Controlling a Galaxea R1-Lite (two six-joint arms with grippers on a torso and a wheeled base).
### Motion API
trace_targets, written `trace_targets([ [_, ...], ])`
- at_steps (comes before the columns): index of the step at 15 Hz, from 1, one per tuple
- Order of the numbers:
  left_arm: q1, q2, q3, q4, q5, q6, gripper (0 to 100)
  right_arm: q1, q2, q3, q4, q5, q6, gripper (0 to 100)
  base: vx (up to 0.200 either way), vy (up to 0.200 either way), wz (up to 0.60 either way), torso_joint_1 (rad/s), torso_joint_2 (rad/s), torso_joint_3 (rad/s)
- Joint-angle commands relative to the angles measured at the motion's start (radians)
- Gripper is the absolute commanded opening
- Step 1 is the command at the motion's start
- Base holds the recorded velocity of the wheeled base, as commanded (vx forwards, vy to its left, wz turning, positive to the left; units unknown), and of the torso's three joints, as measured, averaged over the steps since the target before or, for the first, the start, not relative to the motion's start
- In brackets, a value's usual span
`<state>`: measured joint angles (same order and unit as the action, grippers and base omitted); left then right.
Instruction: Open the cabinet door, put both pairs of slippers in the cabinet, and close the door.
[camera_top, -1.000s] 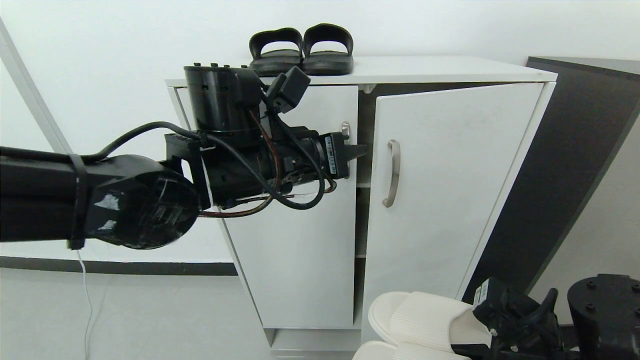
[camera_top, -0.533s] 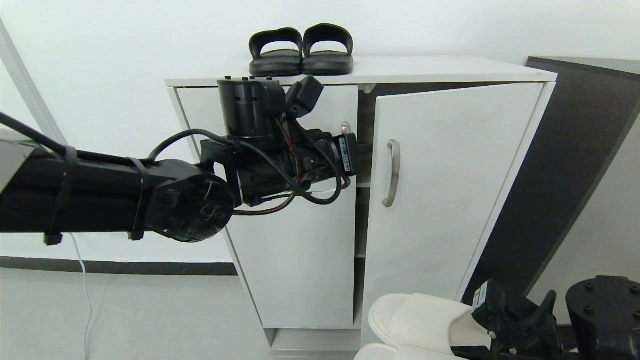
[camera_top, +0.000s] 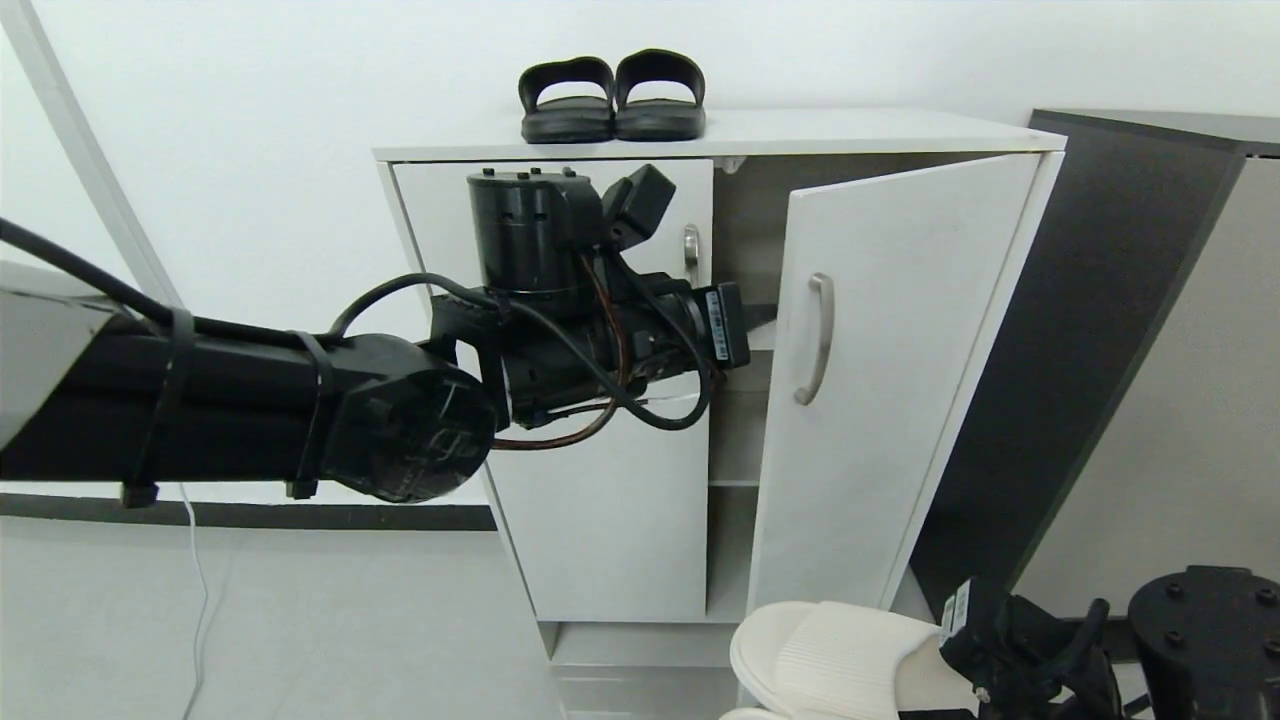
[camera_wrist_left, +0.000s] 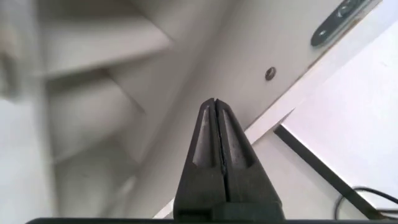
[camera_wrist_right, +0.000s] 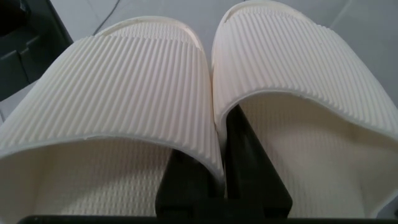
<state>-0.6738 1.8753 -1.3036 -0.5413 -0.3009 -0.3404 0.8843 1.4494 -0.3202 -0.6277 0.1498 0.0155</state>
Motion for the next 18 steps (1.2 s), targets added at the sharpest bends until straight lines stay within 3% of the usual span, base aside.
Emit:
trace_targets([
  [1, -0.084, 0.001, 0.004, -0.003, -0.001, 0.004, 0, 0.009, 0.005, 0.006, -0.001, 0.002, 0.001, 0, -0.200, 0.000, 0.00, -0.007, 0.00, 0.002],
  [3, -0.136, 0.016, 0.004, -0.059, -0.001, 0.004, 0, 0.015, 0.005, 0.013, -0.003, 0.001, 0.000, 0, -0.200, 0.000, 0.00, 0.000, 0.00, 0.007],
  [5, -0.139, 0.036, 0.017, -0.143, -0.001, 0.003, 0, 0.015, 0.005, 0.013, -0.003, 0.002, 0.000, 0, -0.100, 0.000, 0.00, -0.001, 0.00, 0.004],
  [8, -0.121, 0.025, 0.055, -0.190, 0.000, -0.003, 0, 0.015, 0.008, 0.013, -0.003, 0.001, 0.000, 0, 0.000, 0.000, 0.00, 0.000, 0.00, 0.000],
  [10, -0.073, -0.022, 0.090, -0.186, 0.002, -0.002, 0, 0.007, 0.025, -0.003, -0.006, -0.006, 0.003, 0, 0.000, 0.000, 0.00, 0.000, 0.00, 0.000],
  [12, -0.010, -0.108, 0.147, -0.170, 0.002, 0.001, 0, -0.037, 0.059, -0.040, -0.033, -0.047, 0.011, 0, 0.000, 0.000, 0.00, 0.000, 0.00, 0.000],
  [16, 0.106, -0.387, 0.311, 0.017, 0.045, 0.003, 0, -0.097, 0.177, -0.125, -0.107, -0.226, 0.060, 0, 0.000, 0.000, 0.00, 0.000, 0.00, 0.000],
  [17, 0.132, -0.482, 0.369, 0.050, 0.060, 0.004, 0, -0.097, 0.223, -0.160, -0.130, -0.288, 0.106, 0, 0.000, 0.000, 0.00, 0.000, 0.00, 0.000],
  [18, 0.138, -0.571, 0.417, 0.083, 0.117, 0.006, 0, -0.097, 0.263, -0.186, -0.145, -0.346, 0.133, 0, 0.000, 0.000, 0.00, 0.000, 0.00, 0.000],
])
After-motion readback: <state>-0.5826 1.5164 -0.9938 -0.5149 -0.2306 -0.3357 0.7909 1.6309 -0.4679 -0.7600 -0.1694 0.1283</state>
